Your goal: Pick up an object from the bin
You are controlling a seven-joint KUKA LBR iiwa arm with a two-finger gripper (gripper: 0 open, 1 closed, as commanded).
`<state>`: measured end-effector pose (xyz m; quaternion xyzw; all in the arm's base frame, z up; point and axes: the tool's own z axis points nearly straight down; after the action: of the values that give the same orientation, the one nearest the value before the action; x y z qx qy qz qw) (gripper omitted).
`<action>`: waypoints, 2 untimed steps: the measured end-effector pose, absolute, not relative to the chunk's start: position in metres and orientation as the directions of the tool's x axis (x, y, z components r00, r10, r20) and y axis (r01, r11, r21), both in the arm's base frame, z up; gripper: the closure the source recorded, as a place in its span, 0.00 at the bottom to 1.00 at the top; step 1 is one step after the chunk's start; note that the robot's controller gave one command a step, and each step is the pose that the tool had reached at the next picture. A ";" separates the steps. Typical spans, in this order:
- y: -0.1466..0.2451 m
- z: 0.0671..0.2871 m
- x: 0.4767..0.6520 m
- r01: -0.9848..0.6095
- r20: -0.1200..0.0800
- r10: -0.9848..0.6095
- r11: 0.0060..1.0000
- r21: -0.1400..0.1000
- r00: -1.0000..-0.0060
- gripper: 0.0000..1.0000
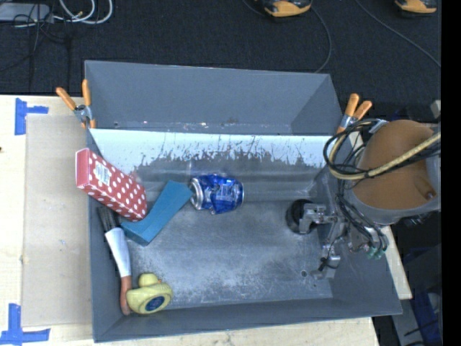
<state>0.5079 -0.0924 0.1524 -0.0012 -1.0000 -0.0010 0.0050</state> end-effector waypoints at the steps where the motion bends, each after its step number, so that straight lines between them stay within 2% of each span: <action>1: -0.092 0.156 0.510 0.000 0.002 0.000 1.000 0.000 -1.000 0.00; 2: -0.104 0.118 0.546 -0.021 -0.006 -0.021 1.000 -0.001 -1.000 0.00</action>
Offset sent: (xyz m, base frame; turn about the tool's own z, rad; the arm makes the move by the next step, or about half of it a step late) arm 0.0632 -0.0216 -0.0788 -0.0434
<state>0.5457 -0.1036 0.1178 0.0106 -0.9999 0.0003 -0.0029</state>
